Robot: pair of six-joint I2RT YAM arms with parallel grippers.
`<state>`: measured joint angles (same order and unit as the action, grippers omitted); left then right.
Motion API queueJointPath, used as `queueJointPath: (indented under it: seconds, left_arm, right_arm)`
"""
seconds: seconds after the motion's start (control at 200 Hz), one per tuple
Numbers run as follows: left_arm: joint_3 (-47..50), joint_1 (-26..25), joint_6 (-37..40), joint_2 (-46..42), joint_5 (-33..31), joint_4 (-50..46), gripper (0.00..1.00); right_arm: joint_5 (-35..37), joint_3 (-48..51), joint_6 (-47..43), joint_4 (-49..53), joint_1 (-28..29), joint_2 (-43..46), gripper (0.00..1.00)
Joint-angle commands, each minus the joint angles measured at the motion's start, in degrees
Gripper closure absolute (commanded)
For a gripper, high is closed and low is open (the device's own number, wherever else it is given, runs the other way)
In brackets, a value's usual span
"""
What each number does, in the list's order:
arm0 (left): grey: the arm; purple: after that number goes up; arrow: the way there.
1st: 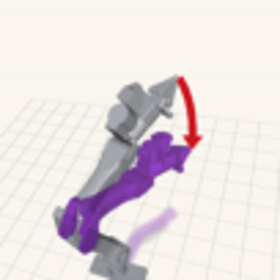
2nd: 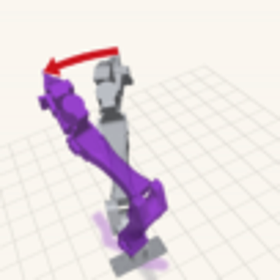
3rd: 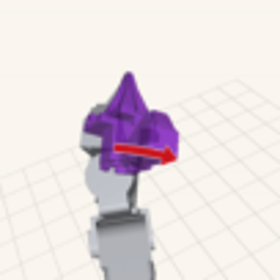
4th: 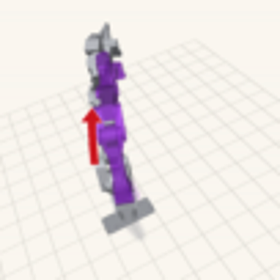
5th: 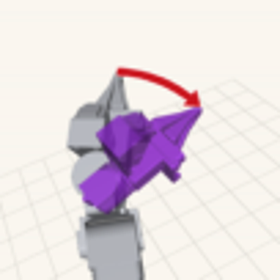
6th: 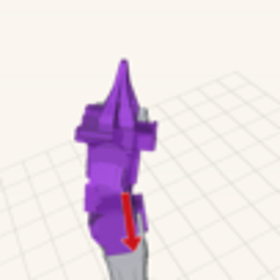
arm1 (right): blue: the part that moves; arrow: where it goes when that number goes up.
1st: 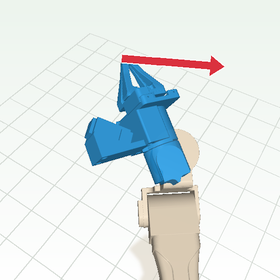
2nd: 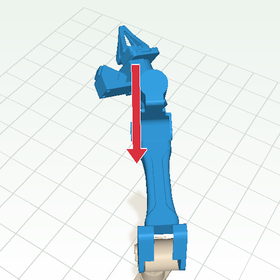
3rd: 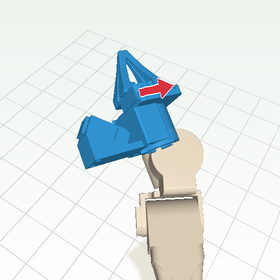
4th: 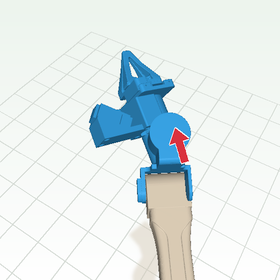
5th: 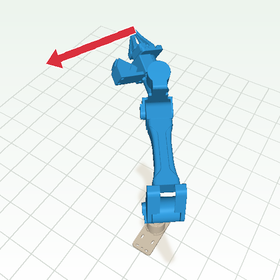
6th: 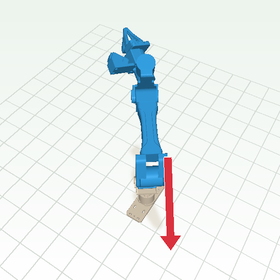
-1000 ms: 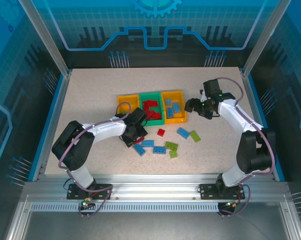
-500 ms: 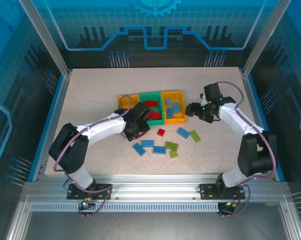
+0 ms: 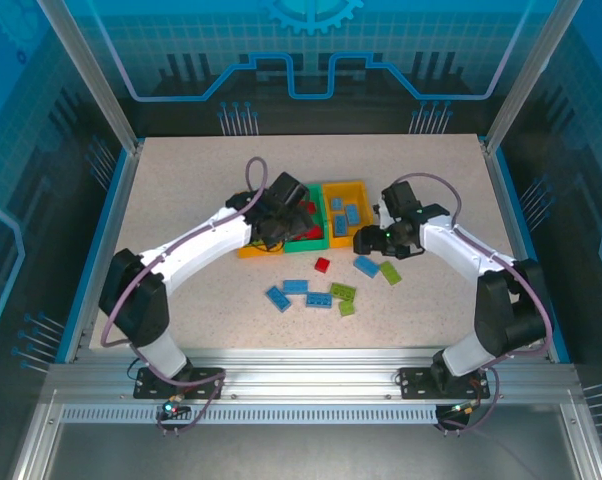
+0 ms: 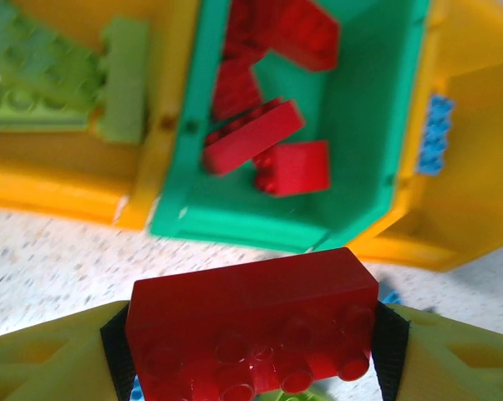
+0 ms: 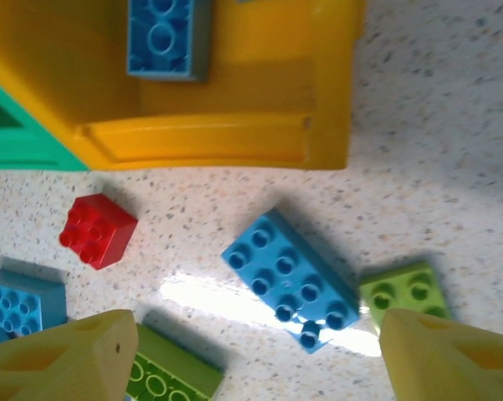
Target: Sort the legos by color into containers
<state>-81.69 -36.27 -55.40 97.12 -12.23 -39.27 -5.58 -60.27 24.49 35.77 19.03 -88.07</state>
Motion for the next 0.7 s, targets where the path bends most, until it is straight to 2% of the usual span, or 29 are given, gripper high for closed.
queueJointPath:
  seconds: [0.0, 0.16, 0.365, 0.555, 0.695]
  left_arm:
    - [-4.99, 2.18, 6.49, 5.11, -0.45, -0.15, 0.26]
    - [-11.91, 5.01, 9.65, 11.75, 2.85, 0.41, 0.26]
    - [-17.17, 6.34, 11.27, 17.37, 5.19, 0.16, 0.20]
    - [-14.72, 6.37, 10.09, 14.32, 4.51, 2.81, 0.02]
    - [-10.56, 6.44, 9.80, 8.36, 2.72, 4.20, 0.01]
  right_arm:
    - [1.63, -1.99, 7.43, 3.35, 2.39, -1.12, 0.23]
    - [1.64, 0.79, 20.51, 0.07, 6.36, -0.35, 0.24]
    - [3.19, -0.86, 25.38, -2.78, 12.32, -4.00, 0.24]
    - [4.11, -4.32, 28.11, -2.21, 16.28, -9.03, 0.23]
    - [5.59, -7.04, 29.73, -1.74, 18.78, -12.19, 0.23]
